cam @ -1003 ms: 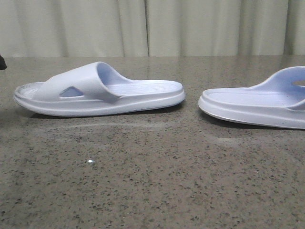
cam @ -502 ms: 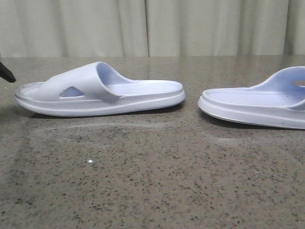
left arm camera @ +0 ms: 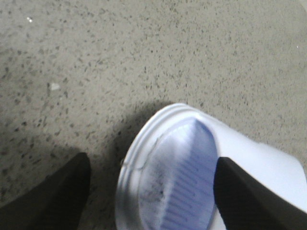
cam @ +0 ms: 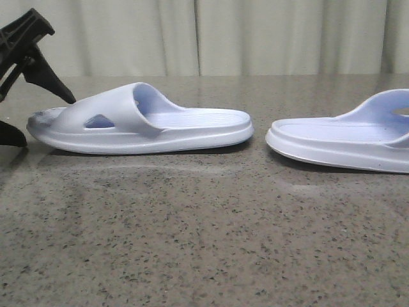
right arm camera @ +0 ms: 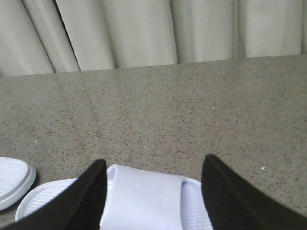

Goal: Insert blue slippers together front up

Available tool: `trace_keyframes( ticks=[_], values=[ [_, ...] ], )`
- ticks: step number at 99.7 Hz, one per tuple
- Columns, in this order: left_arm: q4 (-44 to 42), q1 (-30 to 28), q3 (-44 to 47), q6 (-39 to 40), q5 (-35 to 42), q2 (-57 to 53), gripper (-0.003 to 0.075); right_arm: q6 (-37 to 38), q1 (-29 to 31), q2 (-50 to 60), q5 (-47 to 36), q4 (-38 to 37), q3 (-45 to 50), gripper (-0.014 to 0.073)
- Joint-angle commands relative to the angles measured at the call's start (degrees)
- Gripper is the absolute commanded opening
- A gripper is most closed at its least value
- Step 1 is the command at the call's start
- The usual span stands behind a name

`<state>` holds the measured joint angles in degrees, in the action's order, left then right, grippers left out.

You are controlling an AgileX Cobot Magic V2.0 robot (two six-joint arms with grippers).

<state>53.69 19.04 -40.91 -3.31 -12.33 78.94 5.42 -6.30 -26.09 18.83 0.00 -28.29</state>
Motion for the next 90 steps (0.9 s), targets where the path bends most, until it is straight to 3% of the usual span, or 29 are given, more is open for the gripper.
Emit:
trace_keyframes(
  ticks=[1,15,40,69,90],
  values=[
    [1.34,0.56,-1.38,0.13,0.14,0.2,0.0458,-0.25,0.03,-0.64,-4.79,-0.45,-2.01,0.0372],
    [1.32,0.56,-1.38,0.13,0.14,0.2,0.0343,-0.25,0.03,-0.64,-4.79,-0.45,-2.01,0.0372],
    [1.32,0.56,-1.38,0.13,0.14,0.2,0.0013,-0.25,0.03,-0.64,-4.79,-0.45,-2.01,0.0372],
    [1.32,0.56,-1.38,0.09,0.14,-0.69,0.002,-0.25,0.03,-0.64,-6.3,-0.45,-2.01,0.0371],
    [0.32,-0.67,-1.38,-0.4,0.14,-8.47,0.002,0.48,0.03,-0.64,-6.53,-0.45,-2.01,0.0371]
  ],
)
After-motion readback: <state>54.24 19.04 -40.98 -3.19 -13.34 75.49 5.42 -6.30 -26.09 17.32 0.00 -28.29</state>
